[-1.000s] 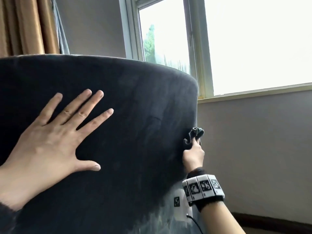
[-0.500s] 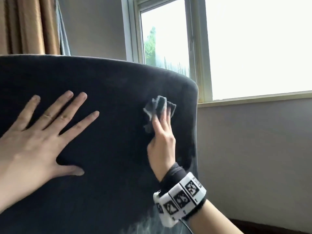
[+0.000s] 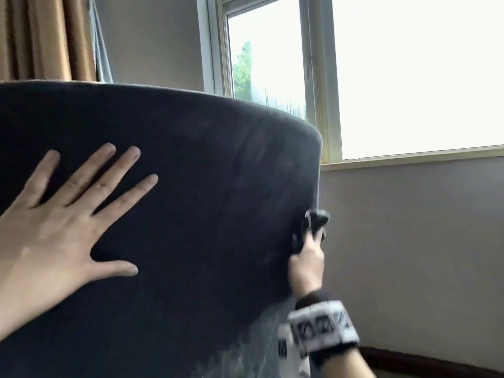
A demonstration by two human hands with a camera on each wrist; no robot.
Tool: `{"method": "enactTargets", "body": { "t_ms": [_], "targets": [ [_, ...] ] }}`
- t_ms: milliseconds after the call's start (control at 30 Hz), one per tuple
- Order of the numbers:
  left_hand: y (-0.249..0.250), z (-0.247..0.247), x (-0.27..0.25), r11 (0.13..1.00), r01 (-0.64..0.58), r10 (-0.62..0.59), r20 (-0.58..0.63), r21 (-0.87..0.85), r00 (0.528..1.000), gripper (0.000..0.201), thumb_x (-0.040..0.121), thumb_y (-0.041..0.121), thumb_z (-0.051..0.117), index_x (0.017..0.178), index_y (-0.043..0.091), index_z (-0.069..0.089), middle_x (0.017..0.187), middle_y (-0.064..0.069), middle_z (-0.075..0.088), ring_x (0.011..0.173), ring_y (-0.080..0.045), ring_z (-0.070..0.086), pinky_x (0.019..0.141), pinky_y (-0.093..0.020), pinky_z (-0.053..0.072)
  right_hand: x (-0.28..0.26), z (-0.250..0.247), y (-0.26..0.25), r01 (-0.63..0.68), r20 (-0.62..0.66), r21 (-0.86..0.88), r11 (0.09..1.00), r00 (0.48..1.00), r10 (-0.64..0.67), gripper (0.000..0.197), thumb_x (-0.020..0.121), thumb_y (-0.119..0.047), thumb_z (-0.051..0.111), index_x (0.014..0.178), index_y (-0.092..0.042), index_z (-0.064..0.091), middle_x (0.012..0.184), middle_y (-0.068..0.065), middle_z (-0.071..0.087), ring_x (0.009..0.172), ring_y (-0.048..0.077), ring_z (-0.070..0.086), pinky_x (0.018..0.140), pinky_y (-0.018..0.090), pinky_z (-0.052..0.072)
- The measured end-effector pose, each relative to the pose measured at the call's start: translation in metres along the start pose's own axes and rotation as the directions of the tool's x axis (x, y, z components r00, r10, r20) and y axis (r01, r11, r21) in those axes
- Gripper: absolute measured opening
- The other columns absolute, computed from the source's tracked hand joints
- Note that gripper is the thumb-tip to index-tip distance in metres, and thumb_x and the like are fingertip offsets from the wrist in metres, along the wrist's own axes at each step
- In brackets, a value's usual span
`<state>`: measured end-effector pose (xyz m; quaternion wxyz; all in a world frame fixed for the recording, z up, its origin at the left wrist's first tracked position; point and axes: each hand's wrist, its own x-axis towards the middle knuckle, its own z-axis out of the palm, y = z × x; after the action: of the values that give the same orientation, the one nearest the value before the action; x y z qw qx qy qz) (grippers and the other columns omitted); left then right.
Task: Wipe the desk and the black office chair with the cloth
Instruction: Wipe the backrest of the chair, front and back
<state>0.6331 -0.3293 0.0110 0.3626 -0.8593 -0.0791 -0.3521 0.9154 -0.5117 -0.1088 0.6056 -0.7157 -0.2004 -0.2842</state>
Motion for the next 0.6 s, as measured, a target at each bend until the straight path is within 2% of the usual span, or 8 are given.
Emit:
{"method": "enactTargets", "body": {
  "t_ms": [33,100,133,200,300,400,500,600],
  "targets": [
    [0.003,-0.001,0.001,1.000,-0.002,0.002,-0.006,0.007,1.000,0.116,0.053,0.083,0.039,0.152,0.030,0.010,0.160,-0.006,0.008,0.147,-0.030,0.007,0.102,-0.069,0.028,-0.027,0.004,0.020,-0.097,0.041,-0.001,0.995,0.994,0.097,0.063,0.093,-0.004,0.042,0.149,-0.024,0.019,0.158,0.008,0.009,0.127,0.036,0.044,0.095,0.030,0.036],
    [0.007,-0.002,0.003,1.000,-0.014,0.014,-0.001,0.018,1.000,0.113,0.057,0.083,0.036,0.152,0.029,0.009,0.160,-0.006,0.006,0.147,-0.030,0.005,0.104,-0.068,0.026,-0.066,0.006,0.049,-0.324,0.157,-0.039,0.945,0.932,0.326,0.075,0.087,0.010,0.042,0.149,-0.024,0.019,0.158,0.006,0.012,0.126,0.032,0.046,0.096,0.026,0.035],
    [0.009,-0.002,0.003,1.000,-0.017,0.017,0.004,0.018,1.000,0.109,0.062,0.085,0.032,0.152,0.028,0.009,0.160,-0.006,0.006,0.147,-0.030,0.004,0.105,-0.068,0.025,-0.070,0.005,0.054,-0.367,0.195,-0.063,0.928,0.907,0.372,0.075,0.085,0.010,0.042,0.149,-0.023,0.022,0.156,0.010,0.018,0.125,0.032,0.046,0.096,0.026,0.034],
    [0.012,0.002,0.001,1.000,-0.009,0.009,0.008,0.013,1.000,0.101,0.071,0.087,0.018,0.152,0.028,0.009,0.160,-0.007,0.006,0.147,-0.031,0.003,0.105,-0.070,0.023,-0.048,0.004,0.040,-0.267,0.204,-0.041,0.963,0.941,0.269,0.068,0.085,0.005,0.049,0.146,-0.020,0.033,0.149,0.016,0.034,0.123,0.032,0.046,0.095,0.025,0.033],
    [0.013,0.006,0.002,1.000,0.013,-0.013,0.041,0.015,0.999,0.098,0.074,0.088,0.011,0.152,0.029,0.008,0.160,-0.007,0.005,0.147,-0.033,0.002,0.105,-0.071,0.020,0.009,0.007,0.003,-0.073,0.159,0.028,0.997,0.985,0.067,0.070,0.083,0.007,0.049,0.145,-0.021,0.034,0.152,0.009,0.030,0.129,0.028,0.040,0.101,0.022,0.029],
    [0.011,0.010,-0.001,1.000,0.008,-0.009,0.050,0.009,0.999,0.098,0.075,0.086,0.014,0.153,0.028,0.006,0.160,-0.006,0.005,0.147,-0.033,0.002,0.106,-0.071,0.020,-0.003,0.014,0.030,-0.159,0.141,-0.024,0.987,0.977,0.160,0.074,0.082,0.009,0.043,0.146,-0.027,0.031,0.153,0.006,0.029,0.123,0.032,0.047,0.099,0.024,0.033],
    [0.015,0.011,-0.004,1.000,0.001,-0.002,0.017,0.005,1.000,0.097,0.076,0.085,0.013,0.153,0.026,0.007,0.161,-0.005,0.005,0.147,-0.032,0.002,0.106,-0.070,0.021,-0.078,0.017,0.097,-0.385,0.211,-0.109,0.916,0.892,0.400,0.075,0.084,0.007,0.042,0.147,-0.030,0.026,0.147,0.014,0.037,0.116,0.035,0.052,0.094,0.030,0.039],
    [0.019,0.007,0.000,1.000,0.016,-0.015,0.036,-0.006,0.999,0.097,0.077,0.085,0.008,0.153,0.025,0.006,0.161,-0.004,0.002,0.147,-0.030,-0.001,0.107,-0.070,0.020,-0.101,0.016,0.115,-0.385,0.259,-0.192,0.903,0.867,0.425,0.061,0.091,-0.003,0.047,0.146,-0.024,0.030,0.142,0.017,0.044,0.118,0.034,0.051,0.092,0.030,0.038]
  ]
}}
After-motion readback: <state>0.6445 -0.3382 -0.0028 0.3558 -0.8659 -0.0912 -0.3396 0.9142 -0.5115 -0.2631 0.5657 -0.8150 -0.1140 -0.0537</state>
